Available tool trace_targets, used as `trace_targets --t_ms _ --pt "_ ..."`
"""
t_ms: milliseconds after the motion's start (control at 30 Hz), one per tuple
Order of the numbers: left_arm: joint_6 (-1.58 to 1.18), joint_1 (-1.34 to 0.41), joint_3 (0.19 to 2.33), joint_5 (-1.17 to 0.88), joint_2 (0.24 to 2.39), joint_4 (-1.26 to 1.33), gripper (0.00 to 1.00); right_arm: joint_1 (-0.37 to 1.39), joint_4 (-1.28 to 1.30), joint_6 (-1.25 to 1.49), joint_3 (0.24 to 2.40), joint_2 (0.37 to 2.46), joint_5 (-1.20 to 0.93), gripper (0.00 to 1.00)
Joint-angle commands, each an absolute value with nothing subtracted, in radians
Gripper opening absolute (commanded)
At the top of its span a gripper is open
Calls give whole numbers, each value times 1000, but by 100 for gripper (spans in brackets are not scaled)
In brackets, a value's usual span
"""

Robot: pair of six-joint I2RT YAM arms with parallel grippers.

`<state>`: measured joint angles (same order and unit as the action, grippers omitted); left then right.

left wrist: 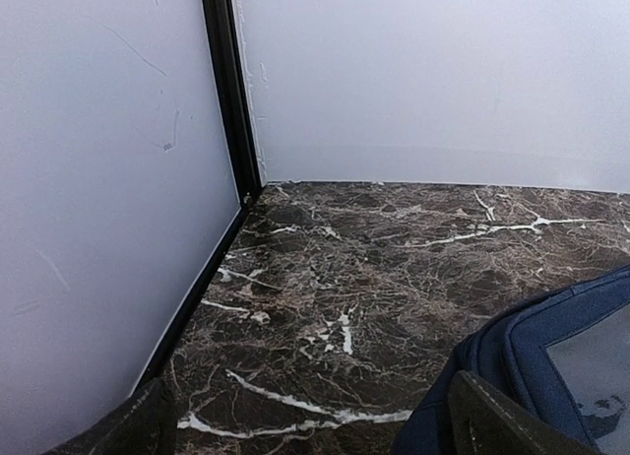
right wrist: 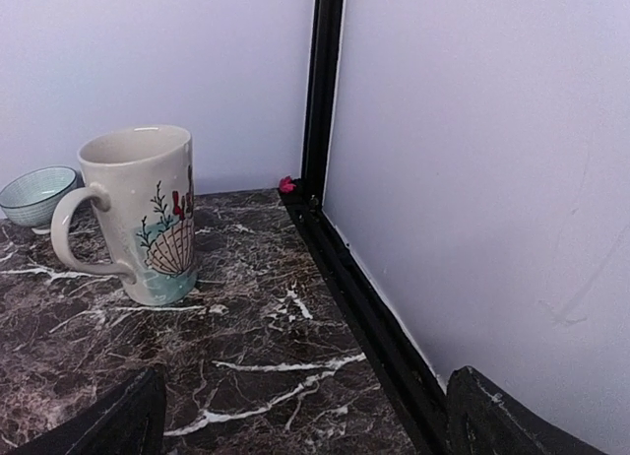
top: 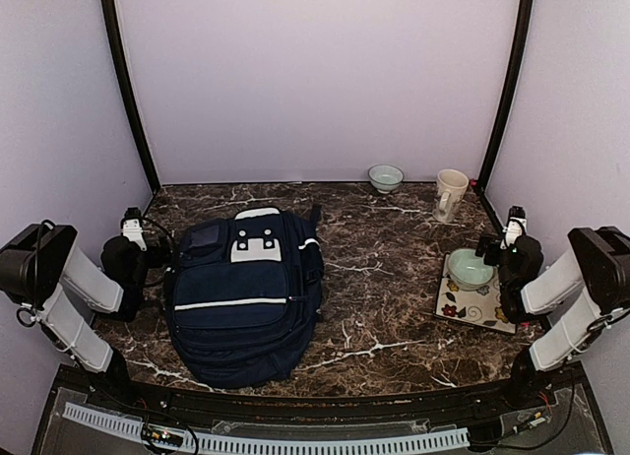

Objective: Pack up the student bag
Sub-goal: Reset both arms

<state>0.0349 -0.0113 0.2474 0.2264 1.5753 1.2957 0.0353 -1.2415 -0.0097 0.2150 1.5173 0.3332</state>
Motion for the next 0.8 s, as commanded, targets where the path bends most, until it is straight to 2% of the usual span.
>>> trace_targets --t_ms 0,767 --pt "34 -18 238 233 1576 1336 99 14 -1327 52 214 1541 239 100" --pt "34 -17 238 233 1576 1333 99 -3 -1287 66 226 1533 210 100"
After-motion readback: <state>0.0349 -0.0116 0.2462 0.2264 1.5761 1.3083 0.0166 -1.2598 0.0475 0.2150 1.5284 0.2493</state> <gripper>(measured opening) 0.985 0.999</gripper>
